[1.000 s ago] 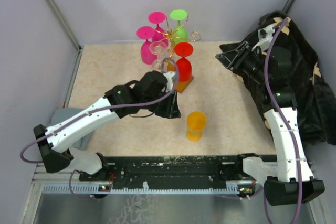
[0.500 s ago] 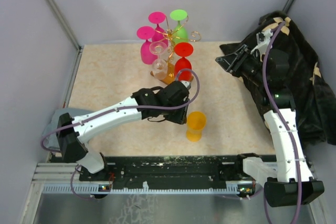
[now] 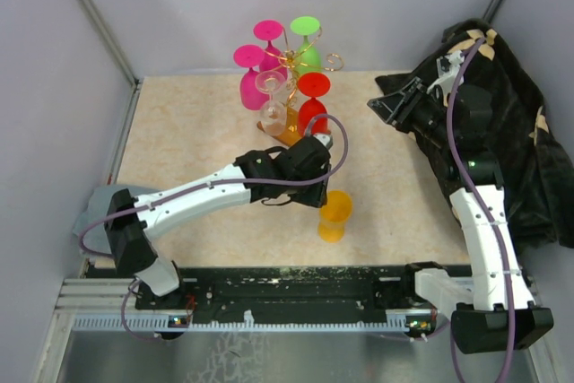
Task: Place the wine glass upside down on the wine glass rack
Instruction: Pick up the wine glass at the center of the board.
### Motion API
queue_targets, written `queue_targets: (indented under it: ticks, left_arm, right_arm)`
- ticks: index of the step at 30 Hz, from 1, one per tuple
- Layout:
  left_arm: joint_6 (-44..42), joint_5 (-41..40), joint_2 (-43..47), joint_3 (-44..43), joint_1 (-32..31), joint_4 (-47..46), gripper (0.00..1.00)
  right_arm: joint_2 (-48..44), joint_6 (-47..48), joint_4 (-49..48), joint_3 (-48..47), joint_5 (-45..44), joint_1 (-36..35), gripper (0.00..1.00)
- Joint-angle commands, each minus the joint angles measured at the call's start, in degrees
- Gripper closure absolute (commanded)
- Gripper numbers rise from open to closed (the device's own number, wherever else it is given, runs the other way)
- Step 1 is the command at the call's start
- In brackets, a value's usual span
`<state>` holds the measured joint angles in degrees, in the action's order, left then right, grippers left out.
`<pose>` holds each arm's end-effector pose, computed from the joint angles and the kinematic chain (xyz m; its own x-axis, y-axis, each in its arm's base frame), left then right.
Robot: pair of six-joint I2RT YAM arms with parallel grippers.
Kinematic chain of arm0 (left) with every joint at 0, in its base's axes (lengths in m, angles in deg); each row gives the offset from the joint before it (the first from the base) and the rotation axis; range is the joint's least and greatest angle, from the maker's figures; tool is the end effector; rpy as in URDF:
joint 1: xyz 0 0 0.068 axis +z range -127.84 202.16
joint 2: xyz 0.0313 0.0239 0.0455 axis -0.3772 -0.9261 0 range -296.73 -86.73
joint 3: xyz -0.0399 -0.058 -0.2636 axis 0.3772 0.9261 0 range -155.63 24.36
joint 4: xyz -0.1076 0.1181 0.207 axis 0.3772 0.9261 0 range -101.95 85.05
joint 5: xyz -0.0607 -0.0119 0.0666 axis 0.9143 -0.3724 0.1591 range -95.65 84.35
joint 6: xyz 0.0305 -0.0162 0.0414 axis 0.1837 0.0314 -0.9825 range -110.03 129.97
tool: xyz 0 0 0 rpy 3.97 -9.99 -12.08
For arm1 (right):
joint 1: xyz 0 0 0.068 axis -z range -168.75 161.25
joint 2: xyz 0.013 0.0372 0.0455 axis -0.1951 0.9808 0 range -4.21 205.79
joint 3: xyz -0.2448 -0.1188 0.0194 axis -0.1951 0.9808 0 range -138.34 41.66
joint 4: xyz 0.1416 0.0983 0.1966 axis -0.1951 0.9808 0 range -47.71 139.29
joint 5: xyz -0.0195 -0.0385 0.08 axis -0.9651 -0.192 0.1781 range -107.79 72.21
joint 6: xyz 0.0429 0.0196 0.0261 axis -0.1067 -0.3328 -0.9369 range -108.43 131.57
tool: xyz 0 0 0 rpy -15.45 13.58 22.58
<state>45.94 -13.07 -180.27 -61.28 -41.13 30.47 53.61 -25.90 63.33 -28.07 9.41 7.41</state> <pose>0.1646 -0.3168 0.3187 -0.7784 0.2513 -0.5753 0.4838 0.8241 -0.2947 0.2095 0.0304 0.4294 -0.4359 0.5130 -0.7395 -0.3085 0.6867 0.6582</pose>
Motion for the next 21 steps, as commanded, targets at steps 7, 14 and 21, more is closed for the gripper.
queue_targets:
  ticks: [7, 14, 21]
  left_arm:
    - [-0.6, 1.2, -3.5, -1.8, -0.3, -2.0, 0.64]
    - [-1.0, 0.1, -4.3, -2.9, -0.5, -0.4, 0.73]
    - [-1.4, -0.8, -4.6, -3.7, -0.8, 1.0, 0.91]
  right_arm:
    - [0.2, 1.5, -2.1, -0.7, -0.2, 0.5, 0.67]
    - [0.4, 1.7, -2.0, -1.1, -0.6, 0.5, 0.67]
    - [0.2, 1.6, -2.0, -1.0, -1.0, 0.6, 0.67]
